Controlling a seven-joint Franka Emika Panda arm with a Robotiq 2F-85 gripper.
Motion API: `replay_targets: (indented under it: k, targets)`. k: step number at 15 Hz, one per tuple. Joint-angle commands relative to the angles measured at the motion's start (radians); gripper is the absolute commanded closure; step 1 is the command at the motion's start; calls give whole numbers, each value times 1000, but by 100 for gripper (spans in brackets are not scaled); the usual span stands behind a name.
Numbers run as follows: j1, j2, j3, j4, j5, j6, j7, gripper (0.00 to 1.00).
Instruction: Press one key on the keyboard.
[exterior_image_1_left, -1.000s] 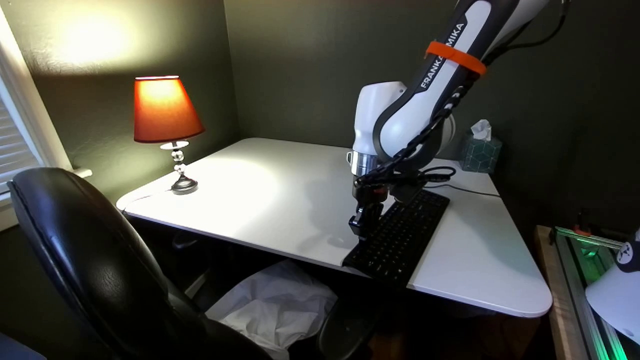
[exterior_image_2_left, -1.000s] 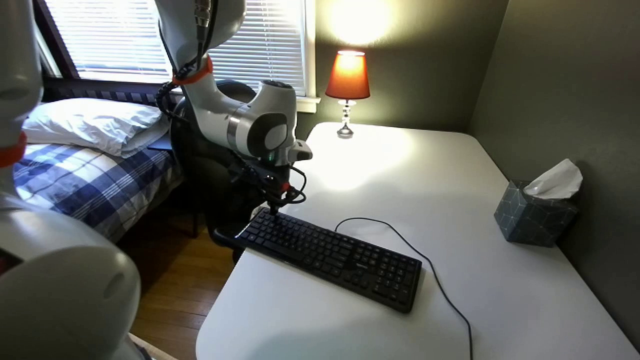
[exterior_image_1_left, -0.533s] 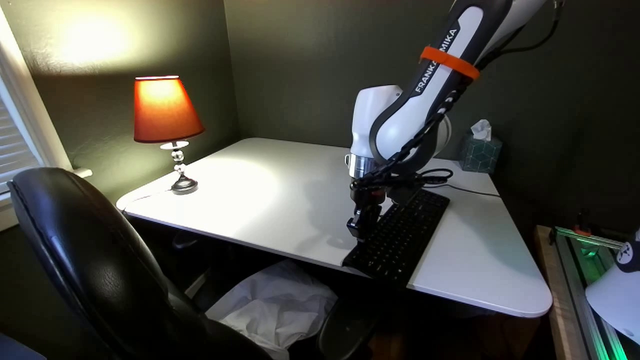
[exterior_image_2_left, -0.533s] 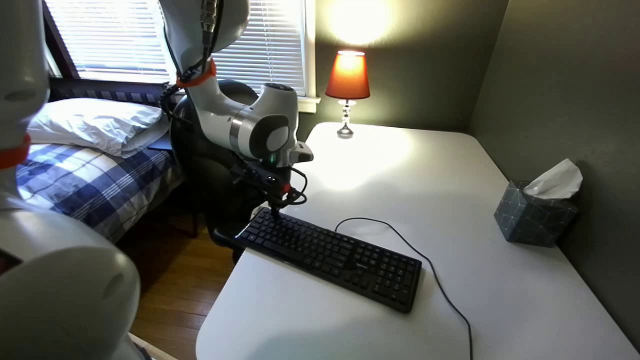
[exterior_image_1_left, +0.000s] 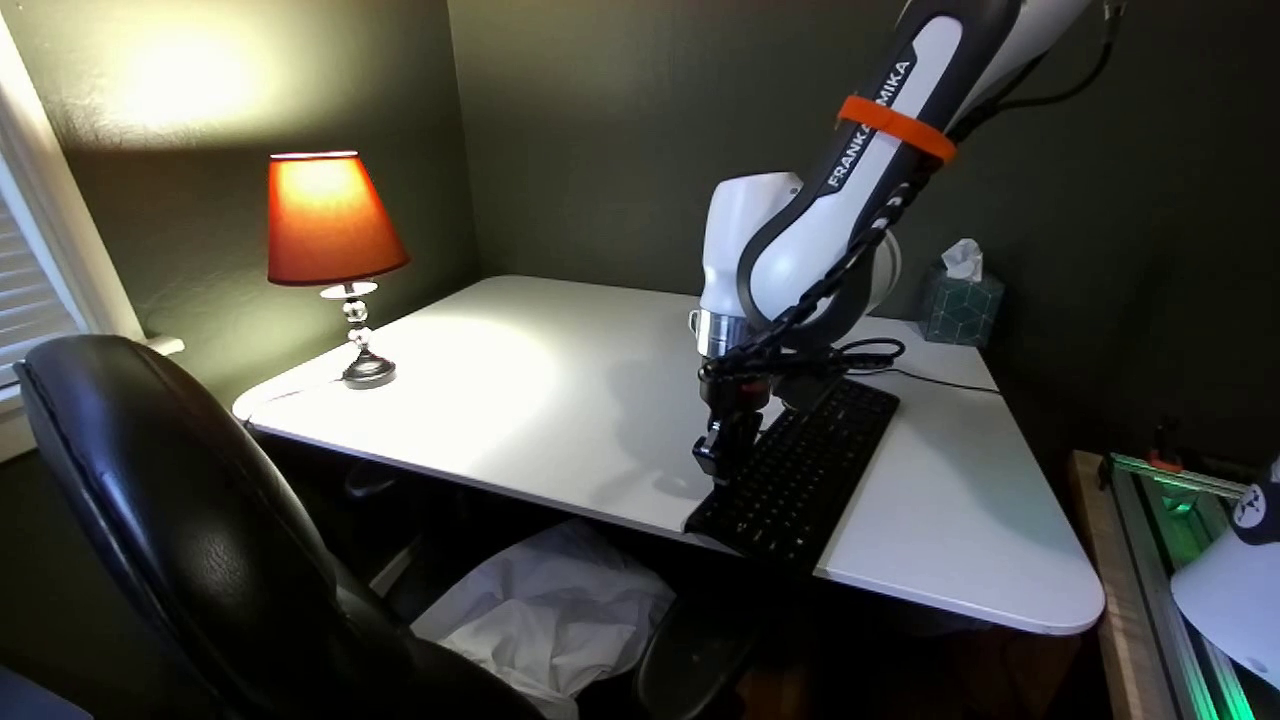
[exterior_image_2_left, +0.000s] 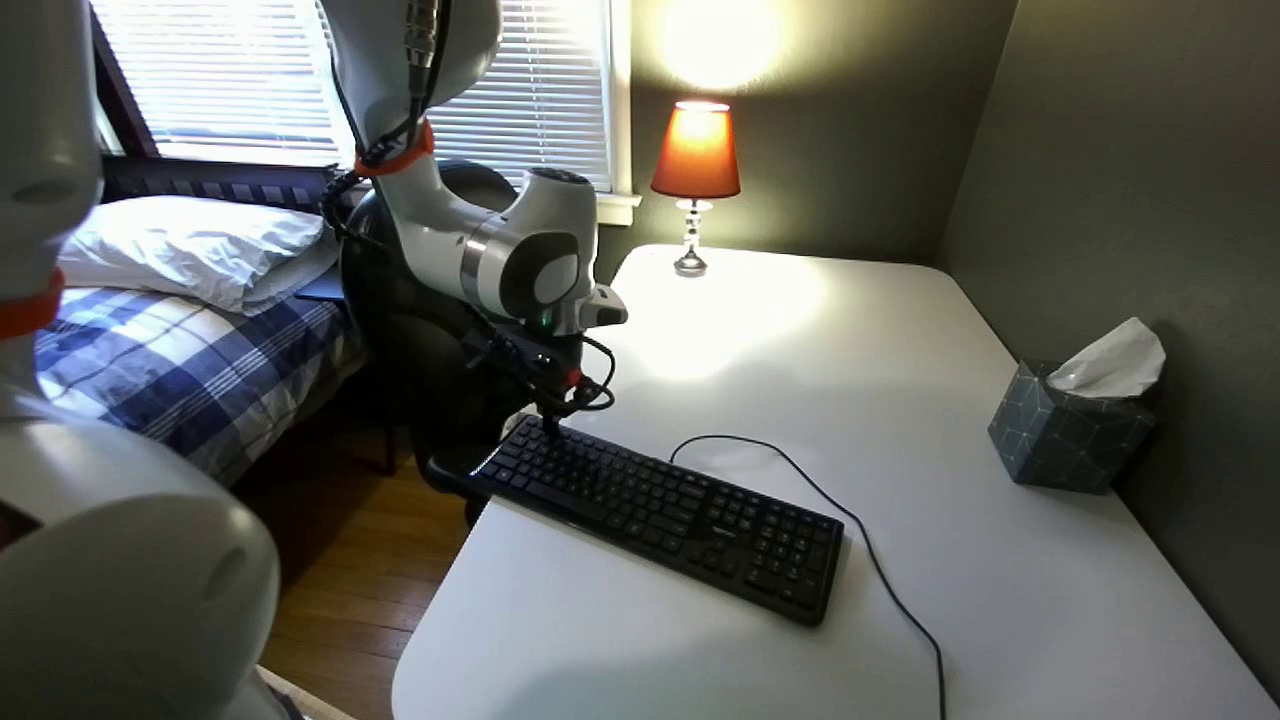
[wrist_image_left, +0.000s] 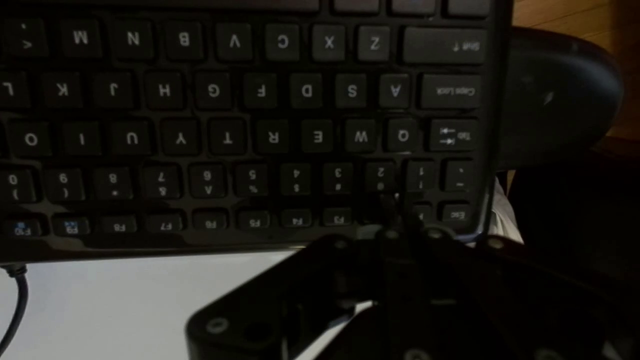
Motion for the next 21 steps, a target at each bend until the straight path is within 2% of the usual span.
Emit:
replay_targets:
  k: [1, 13, 21]
  targets:
    - [-12, 27, 13, 11, 4, 17, -3, 100]
    - [-22, 4, 22, -6, 12, 22, -10, 100]
    - [-17, -65, 23, -54, 16, 43, -1, 100]
